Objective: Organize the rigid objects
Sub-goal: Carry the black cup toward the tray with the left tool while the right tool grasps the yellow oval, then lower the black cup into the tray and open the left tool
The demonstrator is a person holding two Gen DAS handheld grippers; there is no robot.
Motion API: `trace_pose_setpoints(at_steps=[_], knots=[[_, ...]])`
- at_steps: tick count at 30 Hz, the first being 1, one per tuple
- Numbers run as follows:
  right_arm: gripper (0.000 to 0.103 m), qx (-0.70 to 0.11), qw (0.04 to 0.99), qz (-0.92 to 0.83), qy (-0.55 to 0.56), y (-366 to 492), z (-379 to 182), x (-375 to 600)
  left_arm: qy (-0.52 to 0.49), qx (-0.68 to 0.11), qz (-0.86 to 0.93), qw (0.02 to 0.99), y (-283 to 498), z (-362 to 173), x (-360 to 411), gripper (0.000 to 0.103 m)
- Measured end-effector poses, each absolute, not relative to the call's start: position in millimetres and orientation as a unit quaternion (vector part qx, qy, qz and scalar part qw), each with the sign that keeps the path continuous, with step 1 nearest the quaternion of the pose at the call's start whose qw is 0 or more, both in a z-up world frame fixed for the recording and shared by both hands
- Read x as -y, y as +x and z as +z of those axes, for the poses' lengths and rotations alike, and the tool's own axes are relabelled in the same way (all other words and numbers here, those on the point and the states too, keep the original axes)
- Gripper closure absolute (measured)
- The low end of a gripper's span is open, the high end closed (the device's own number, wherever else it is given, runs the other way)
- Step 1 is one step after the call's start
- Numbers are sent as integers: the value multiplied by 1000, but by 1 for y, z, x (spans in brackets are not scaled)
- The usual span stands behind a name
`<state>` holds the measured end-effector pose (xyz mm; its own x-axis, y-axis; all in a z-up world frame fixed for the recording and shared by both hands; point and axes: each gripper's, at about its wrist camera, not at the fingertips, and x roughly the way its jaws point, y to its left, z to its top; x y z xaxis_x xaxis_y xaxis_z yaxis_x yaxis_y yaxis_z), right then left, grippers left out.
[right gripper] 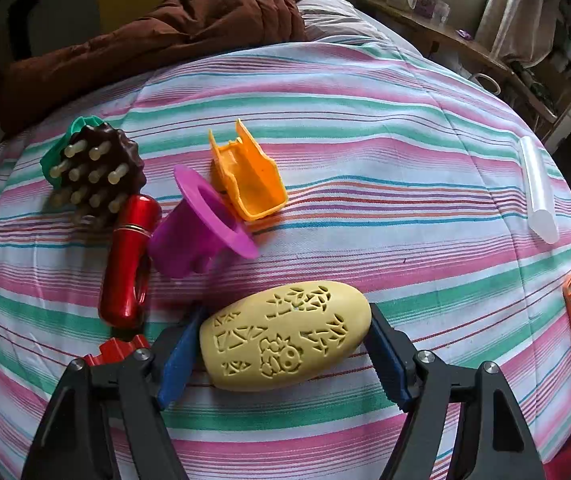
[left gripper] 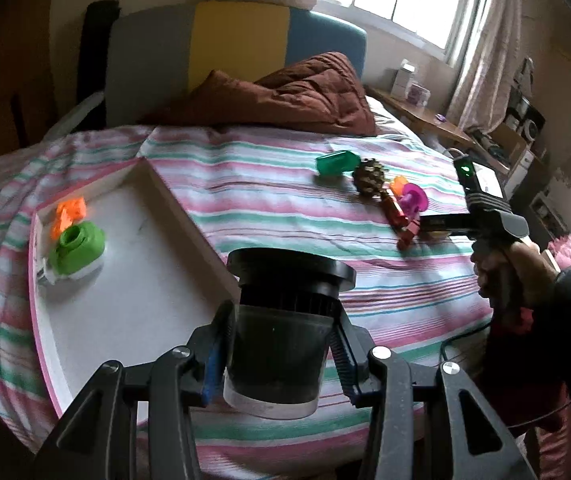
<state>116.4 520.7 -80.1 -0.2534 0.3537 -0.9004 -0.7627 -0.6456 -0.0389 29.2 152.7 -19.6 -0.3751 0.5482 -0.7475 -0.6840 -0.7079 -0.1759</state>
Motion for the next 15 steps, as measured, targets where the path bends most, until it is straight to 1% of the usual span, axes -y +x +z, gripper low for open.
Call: trace_pose_setpoints(at_steps=[4, 8, 12, 15], knots=[[26, -206, 367, 765, -488, 117, -83, -516, -433, -46, 828, 353, 12, -22, -128, 57], [26, -206, 367, 764, -489, 110, -86, -516, -438, -18, 847, 302, -12, -24, -90, 57], [26, -205, 368, 764, -489, 110, -86, -515, -462, 12, 848, 260, -38, -39, -60, 57], [26, -204, 368, 764, -489, 109, -86, -515, -483, 32, 842, 241, -55, -52, -51, 57]])
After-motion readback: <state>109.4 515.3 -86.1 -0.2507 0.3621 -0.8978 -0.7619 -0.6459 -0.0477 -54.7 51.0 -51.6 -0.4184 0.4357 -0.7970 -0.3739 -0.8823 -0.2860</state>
